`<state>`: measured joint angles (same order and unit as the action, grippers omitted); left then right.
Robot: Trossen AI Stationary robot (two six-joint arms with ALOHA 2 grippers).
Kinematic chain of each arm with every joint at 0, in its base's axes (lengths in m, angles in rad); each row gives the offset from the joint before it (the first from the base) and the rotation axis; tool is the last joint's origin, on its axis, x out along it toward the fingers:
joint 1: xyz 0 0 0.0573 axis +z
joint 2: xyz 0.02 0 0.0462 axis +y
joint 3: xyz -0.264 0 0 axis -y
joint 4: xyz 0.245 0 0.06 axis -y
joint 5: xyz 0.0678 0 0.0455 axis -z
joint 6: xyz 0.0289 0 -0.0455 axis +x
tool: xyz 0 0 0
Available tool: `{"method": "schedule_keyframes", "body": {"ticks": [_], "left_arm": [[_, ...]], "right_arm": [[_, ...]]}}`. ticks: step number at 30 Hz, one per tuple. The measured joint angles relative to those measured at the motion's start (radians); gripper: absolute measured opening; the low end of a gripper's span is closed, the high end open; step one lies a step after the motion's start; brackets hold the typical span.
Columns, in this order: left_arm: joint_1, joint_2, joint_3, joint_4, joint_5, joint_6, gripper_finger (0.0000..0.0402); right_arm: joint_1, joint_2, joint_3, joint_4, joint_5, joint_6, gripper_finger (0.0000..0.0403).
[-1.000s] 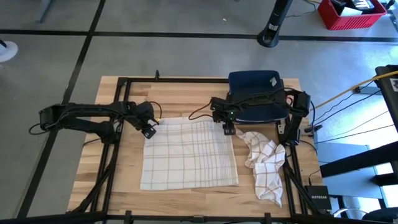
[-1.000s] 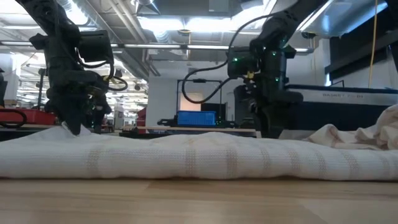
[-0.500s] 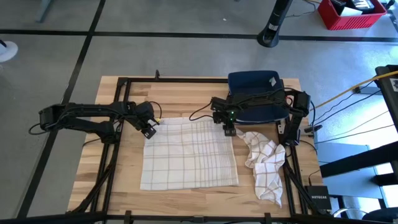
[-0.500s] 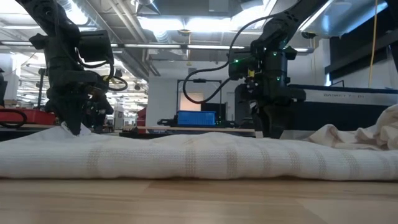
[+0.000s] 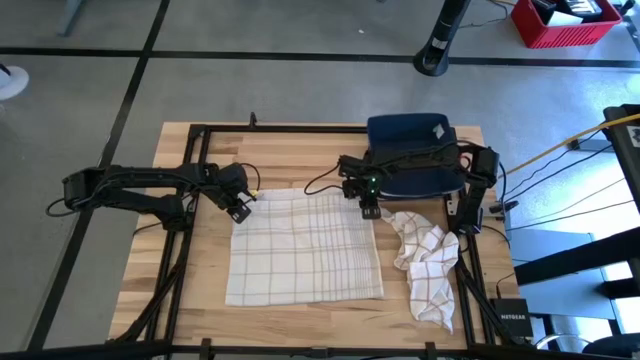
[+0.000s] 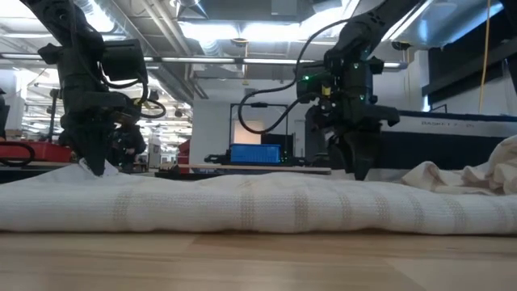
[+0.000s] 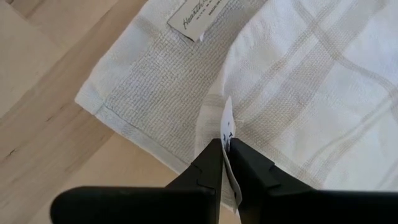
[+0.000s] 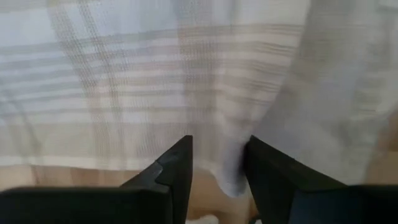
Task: Fold towel
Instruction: Fold the white patterned towel
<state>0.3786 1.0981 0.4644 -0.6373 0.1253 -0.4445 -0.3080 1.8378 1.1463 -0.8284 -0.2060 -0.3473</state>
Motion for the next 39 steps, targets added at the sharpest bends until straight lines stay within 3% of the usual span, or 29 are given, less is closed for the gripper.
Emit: {"method": "schedule_keyframes", "body": {"ticks": [6, 10, 13, 19, 27, 39], "left_arm": [[0.000, 0.000, 0.000, 0.013, -0.009, 0.007, 0.0021], [0.000, 0.000, 0.000, 0.031, -0.040, 0.000, 0.0021], [-0.002, -0.001, 0.000, 0.029, -0.048, -0.005, 0.0021], [-0.056, -0.038, 0.018, 0.018, -0.074, -0.027, 0.0003], [-0.123, -0.125, 0.056, -0.023, -0.270, -0.091, 0.0002], [-0.130, -0.133, 0.056, -0.027, -0.299, -0.101, 0.0006]], "right_arm": [[0.001, -0.010, -0.012, 0.013, 0.017, 0.002, 0.0123], [0.000, -0.024, 0.007, 0.001, 0.107, 0.003, 0.0061], [-0.001, -0.027, 0.026, -0.017, 0.116, 0.001, 0.0012], [0.008, -0.027, 0.037, -0.045, 0.182, 0.012, 0.0020], [0.008, -0.027, 0.038, -0.053, 0.280, 0.049, 0.0013], [0.007, -0.028, 0.038, -0.036, 0.266, 0.051, 0.0007]]}}
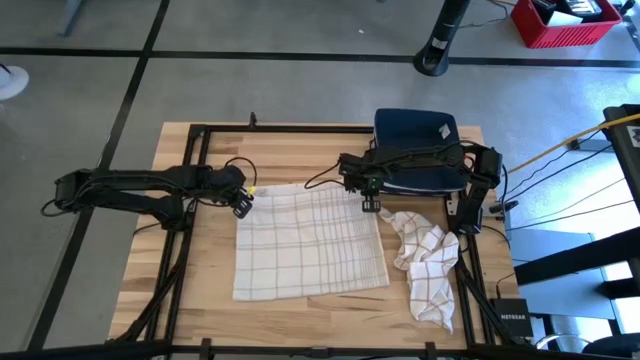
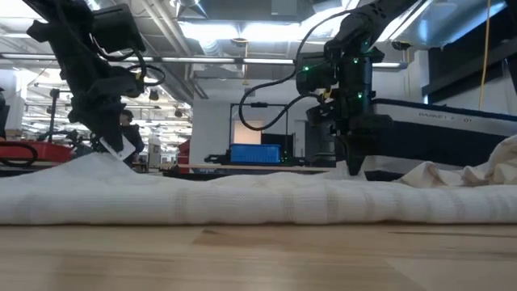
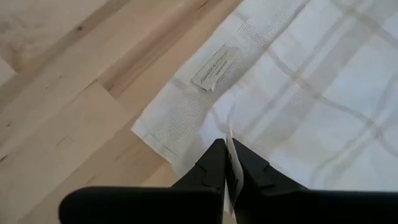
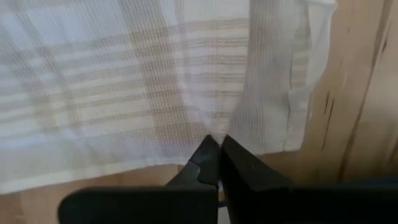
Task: Fold towel
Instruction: Fold the white patterned towel
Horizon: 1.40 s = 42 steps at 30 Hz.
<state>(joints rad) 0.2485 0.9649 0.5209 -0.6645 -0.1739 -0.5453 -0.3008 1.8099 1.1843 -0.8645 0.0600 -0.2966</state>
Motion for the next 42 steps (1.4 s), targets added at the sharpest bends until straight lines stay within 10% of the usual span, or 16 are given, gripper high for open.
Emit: {"method": "schedule_keyframes", "body": {"ticks": [14, 30, 42], "left_arm": [[-0.009, -0.009, 0.018, 0.063, -0.075, 0.048, 0.0001], [-0.127, -0.017, 0.085, -0.194, -0.516, -0.157, 0.0000], [-0.093, 0.000, 0.002, -0.040, -0.731, -0.087, 0.0000]], "right_arm": [[0.000, -0.055, 0.000, 0.021, 0.033, 0.005, 0.0004], [0.000, -0.126, 0.000, 0.121, 0.297, 0.008, 0.0004], [-0.016, -0.123, -0.056, 0.272, 0.448, 0.005, 0.0005]]}}
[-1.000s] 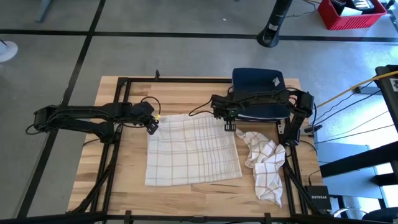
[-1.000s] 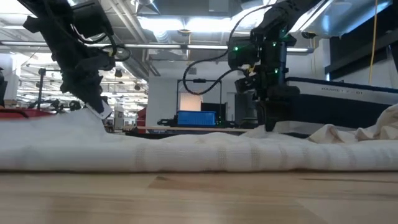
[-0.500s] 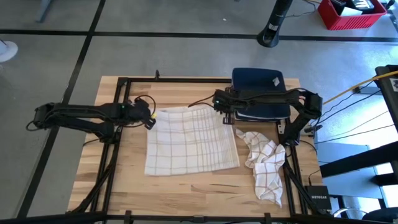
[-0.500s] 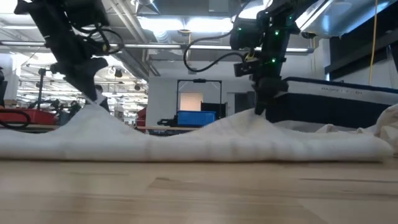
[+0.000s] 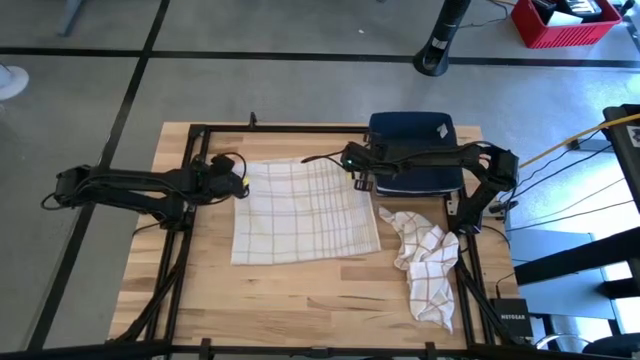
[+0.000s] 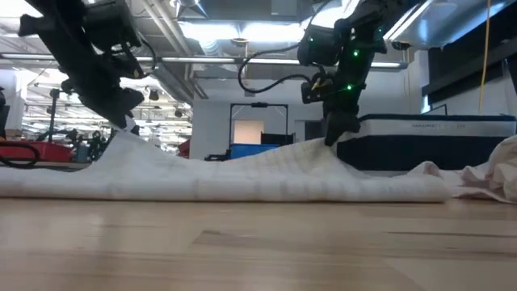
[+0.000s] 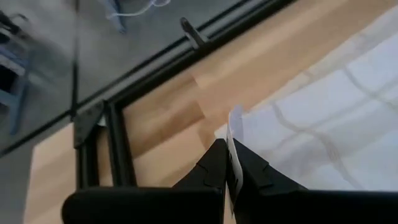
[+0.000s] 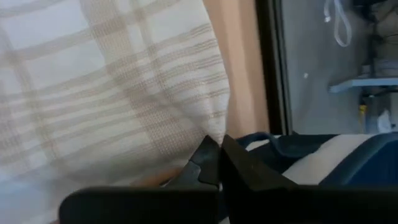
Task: Fold towel
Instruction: Fold the white patterned towel
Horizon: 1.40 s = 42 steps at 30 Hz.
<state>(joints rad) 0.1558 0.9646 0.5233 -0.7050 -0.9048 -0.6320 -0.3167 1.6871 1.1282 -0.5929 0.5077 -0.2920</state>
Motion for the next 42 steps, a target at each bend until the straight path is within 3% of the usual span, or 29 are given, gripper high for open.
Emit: {"method": "schedule_keyframes", "body": {"ticks": [10, 16, 22, 25, 28, 33, 37, 39, 42], "left_arm": [[0.108, 0.001, -0.097, 0.226, -0.062, 0.237, 0.0000], [0.187, 0.000, -0.153, 0.411, -0.067, 0.418, 0.0000], [0.230, 0.000, -0.166, 0.451, -0.062, 0.459, 0.0002], [0.248, 0.000, -0.166, 0.477, -0.019, 0.481, 0.0026], [0.262, 0.000, -0.166, 0.489, 0.011, 0.488, 0.0069], [0.272, -0.002, -0.158, 0.472, 0.062, 0.512, 0.0152], [0.257, -0.003, -0.093, 0.430, 0.179, 0.480, 0.0197], [0.240, -0.003, -0.058, 0.412, 0.275, 0.477, 0.0208], [0.206, -0.004, -0.037, 0.398, 0.460, 0.438, 0.0213]], "right_arm": [[-0.062, -0.002, -0.073, 0.135, 0.070, -0.012, 0.0005], [-0.111, -0.001, -0.074, 0.174, 0.044, -0.023, 0.0005], [-0.123, -0.001, -0.076, 0.187, 0.042, -0.028, 0.0005], [-0.123, 0.000, -0.077, 0.204, 0.048, -0.027, 0.0013], [-0.123, 0.000, -0.077, 0.220, 0.048, -0.005, 0.0047], [-0.123, 0.002, -0.068, 0.211, 0.042, 0.027, 0.0138], [-0.123, 0.005, 0.000, 0.100, 0.033, 0.027, 0.0208], [-0.123, 0.000, 0.053, 0.020, -0.015, 0.031, 0.0234], [-0.110, -0.010, 0.116, -0.069, -0.192, 0.067, 0.0259]]}}
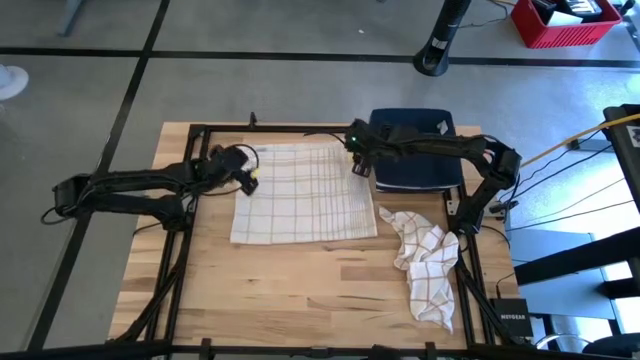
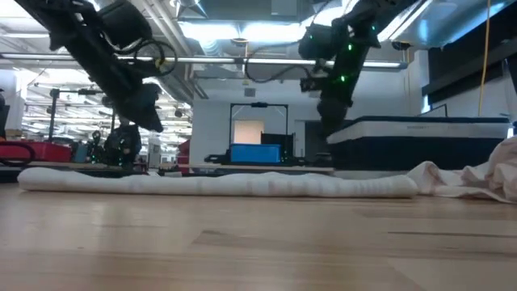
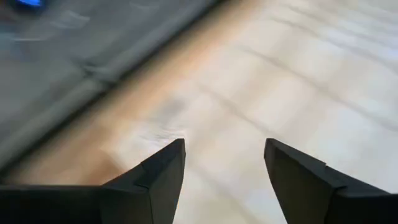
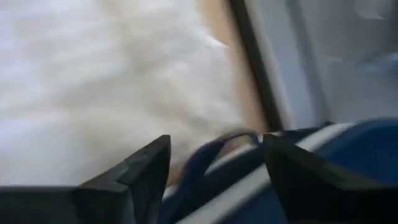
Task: Fold towel
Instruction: Fold the white patterned towel
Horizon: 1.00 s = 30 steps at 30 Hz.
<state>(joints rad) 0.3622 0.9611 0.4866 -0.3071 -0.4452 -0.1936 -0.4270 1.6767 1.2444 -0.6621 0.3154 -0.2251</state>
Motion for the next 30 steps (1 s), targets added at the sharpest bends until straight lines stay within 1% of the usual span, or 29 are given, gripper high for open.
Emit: {"method": "schedule_keyframes", "body": {"ticks": [2, 4, 5, 6, 7, 9, 11, 16, 23, 30], "left_arm": [[-0.025, 0.000, -0.004, -0.037, 0.148, -0.043, 0.0213], [-0.059, 0.004, -0.017, -0.078, 0.252, -0.098, 0.0214], [-0.079, 0.004, -0.031, -0.098, 0.288, -0.134, 0.0214], [-0.103, 0.005, -0.051, -0.113, 0.301, -0.168, 0.0214], [-0.127, 0.005, -0.073, -0.113, 0.308, -0.200, 0.0214], [-0.175, 0.005, -0.115, -0.105, 0.310, -0.267, 0.0214], [-0.218, 0.005, -0.151, -0.104, 0.310, -0.331, 0.0214], [-0.312, 0.003, -0.210, -0.092, 0.296, -0.450, 0.0214], [-0.468, 0.001, -0.214, -0.130, 0.320, -0.617, 0.0214], [-0.670, 0.001, -0.215, -0.141, 0.349, -0.847, 0.0214]], "right_arm": [[0.015, -0.006, 0.014, -0.017, -0.184, 0.013, 0.0267], [0.040, -0.007, 0.012, -0.011, -0.377, 0.019, 0.0270], [0.058, -0.006, 0.001, 0.009, -0.454, 0.025, 0.0270], [0.082, -0.005, -0.015, 0.037, -0.504, 0.031, 0.0270], [0.104, -0.004, -0.036, 0.066, -0.528, 0.032, 0.0270], [0.153, -0.002, -0.085, 0.116, -0.522, 0.033, 0.0270], [0.198, -0.002, -0.131, 0.151, -0.487, 0.033, 0.0271], [0.278, -0.002, -0.229, 0.181, -0.414, 0.093, 0.0271], [0.381, -0.002, -0.380, 0.226, -0.413, 0.246, 0.0271], [0.560, -0.007, -0.407, 0.270, -0.427, 0.361, 0.0271]]}}
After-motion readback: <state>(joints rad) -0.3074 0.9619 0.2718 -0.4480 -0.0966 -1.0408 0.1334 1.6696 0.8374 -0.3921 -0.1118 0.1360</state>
